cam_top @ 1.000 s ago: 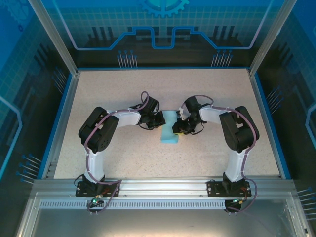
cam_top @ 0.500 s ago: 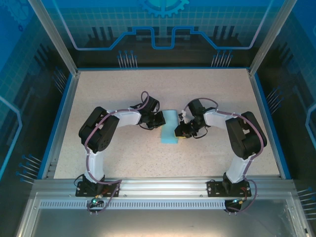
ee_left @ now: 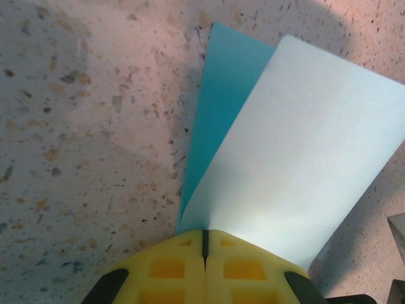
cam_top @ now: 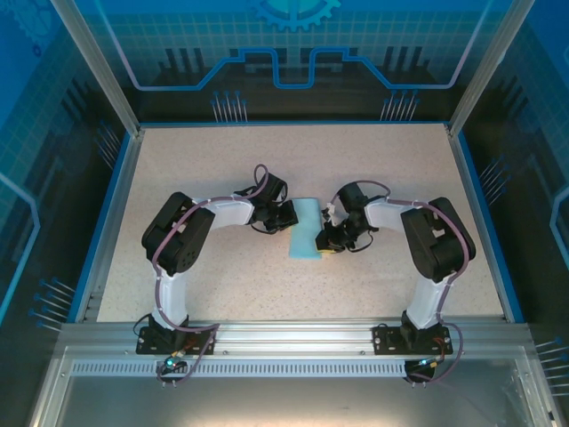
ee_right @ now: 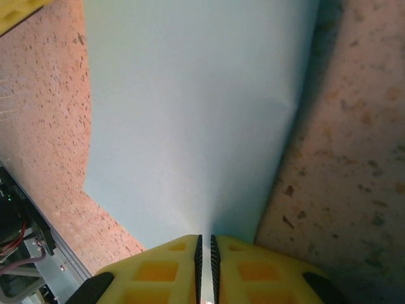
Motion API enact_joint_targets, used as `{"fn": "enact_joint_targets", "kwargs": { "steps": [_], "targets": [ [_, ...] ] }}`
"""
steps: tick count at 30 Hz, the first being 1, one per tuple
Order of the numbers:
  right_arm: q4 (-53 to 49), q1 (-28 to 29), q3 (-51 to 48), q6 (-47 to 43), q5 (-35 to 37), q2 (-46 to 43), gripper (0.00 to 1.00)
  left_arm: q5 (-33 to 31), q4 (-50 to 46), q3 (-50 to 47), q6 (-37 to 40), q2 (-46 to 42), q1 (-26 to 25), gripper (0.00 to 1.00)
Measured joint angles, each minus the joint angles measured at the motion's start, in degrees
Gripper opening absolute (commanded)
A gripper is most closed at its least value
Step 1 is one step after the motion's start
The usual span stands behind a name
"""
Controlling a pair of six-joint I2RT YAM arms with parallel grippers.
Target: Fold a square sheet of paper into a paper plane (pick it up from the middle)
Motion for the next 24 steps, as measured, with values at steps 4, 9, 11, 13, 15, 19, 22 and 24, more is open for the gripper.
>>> {"fn": "enact_joint_targets", "kwargs": {
  "steps": [4, 9, 11, 13, 15, 19, 22, 24],
  "targets": [
    [0.48, 0.02, -1.70, 0.00, -0.66, -2.05, 0.15, 0.00, -0.09, 0.04, 0.00, 0.00, 0.00, 0.00],
    [1.64, 0.11, -3.28, 0.46, -0.85, -1.79, 0.15, 0.00, -0.09, 0.04, 0.00, 0.00, 0.00, 0.00],
    [2.29, 0.11, -3.67, 0.46, -1.07, -1.49, 0.15, 0.00, -0.11, 0.04, 0.00, 0.00, 0.00, 0.00],
    [2.34, 0.11, -3.67, 0.46, -1.18, -1.49, 0.15, 0.00, -0.09, 0.04, 0.00, 0.00, 0.00, 0.00],
    [2.34, 0.11, -3.67, 0.66, -1.33, -1.64, 0.15, 0.00, -0.11, 0.04, 0.00, 0.00, 0.00, 0.00],
    [1.18, 0.11, -2.21, 1.97, -0.26, -3.67, 0.17, 0.00, -0.11, 0.04, 0.00, 0.00, 0.00, 0.00],
    [1.60, -0.09, 2.01, 3.04, 1.38, -4.48, 0.17, 0.00, -0.11, 0.04, 0.00, 0.00, 0.00, 0.00],
    [2.27, -0.59, 5.53, 3.78, 2.43, -3.91, 0.16, 0.00, -0.11, 0.04, 0.00, 0.00, 0.00, 0.00]
  ]
}}
